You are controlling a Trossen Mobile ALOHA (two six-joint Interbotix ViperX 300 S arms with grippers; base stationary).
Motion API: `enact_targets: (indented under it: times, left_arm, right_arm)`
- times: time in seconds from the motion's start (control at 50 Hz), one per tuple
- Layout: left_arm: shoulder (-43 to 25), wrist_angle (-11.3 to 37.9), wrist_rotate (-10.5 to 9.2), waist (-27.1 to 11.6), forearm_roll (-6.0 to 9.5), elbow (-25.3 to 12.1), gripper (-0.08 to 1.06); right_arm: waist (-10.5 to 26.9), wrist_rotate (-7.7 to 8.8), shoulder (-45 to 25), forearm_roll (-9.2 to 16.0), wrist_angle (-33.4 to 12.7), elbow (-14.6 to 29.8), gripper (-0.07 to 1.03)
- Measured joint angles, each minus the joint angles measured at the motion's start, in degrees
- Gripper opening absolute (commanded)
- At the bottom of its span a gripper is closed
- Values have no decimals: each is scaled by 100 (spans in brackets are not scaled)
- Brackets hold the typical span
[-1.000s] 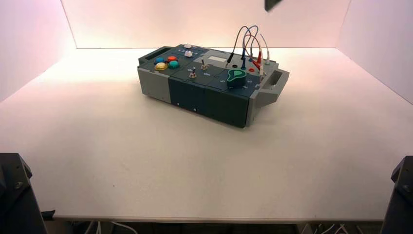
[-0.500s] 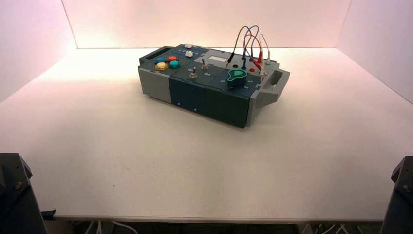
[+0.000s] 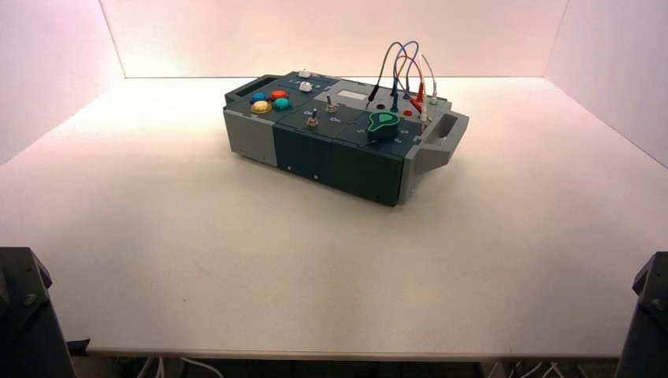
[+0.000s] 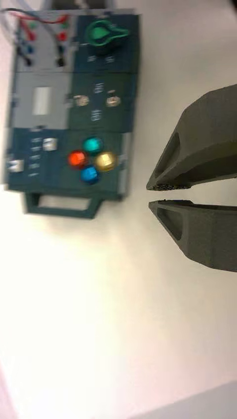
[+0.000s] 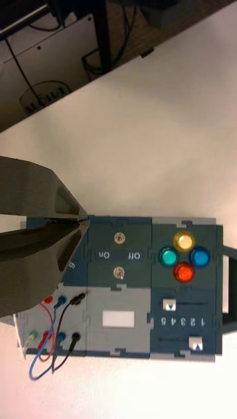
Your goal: Push the yellow button with the right gripper.
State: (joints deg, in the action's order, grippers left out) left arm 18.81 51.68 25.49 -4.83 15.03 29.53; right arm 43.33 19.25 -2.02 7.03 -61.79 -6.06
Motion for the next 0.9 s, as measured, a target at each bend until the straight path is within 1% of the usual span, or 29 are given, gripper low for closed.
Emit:
enact_targets:
  times: [0.08,0.14,0.18,0.2,0.24,0.28,0.32,0.38,0.6,0.68,0.78,0.9]
  left_arm:
    - [97,141,9,-9,-9,79,11]
    - [202,237,88,0,-26,149,4]
    - [264,290,149,0,-35,176,-4]
    - [272,299,158,-9,-35,176,-4]
    - [413,369,246,-9,-62,220,-3]
    - [501,369,264,-9,-62,246,-3]
    - [510,378,264,-9,-62,255,-3]
    - [738,378,272,-9,-62,360,-3]
    - [1134,431,281,-18,-62,729,-3]
    - [1230,431,272,-26,-62,826,-3]
    - [1433,431,237,-35,-53,967,-3]
    - [1767,431,79,-35,-44,1151,-3]
  right_arm:
    - [9,-9,-53,-9,-9,9,-2]
    - [9,-9,-97,-9,-18,35,-2]
    - [9,0,-141,-9,-18,53,-2]
    - [9,-9,-141,-9,-18,53,-2]
    - [9,-9,-220,-18,-18,105,-2]
    - [9,0,-264,-26,-26,141,-2]
    - [9,-9,-272,-26,-26,141,-2]
    - [18,0,-422,-26,-9,255,-2]
    - [35,-18,-879,-62,105,545,-2]
    - [35,-44,-1011,-88,158,615,-2]
    - [35,-97,-1257,-185,264,721,-2]
    - [35,-176,-1600,-229,334,888,-2]
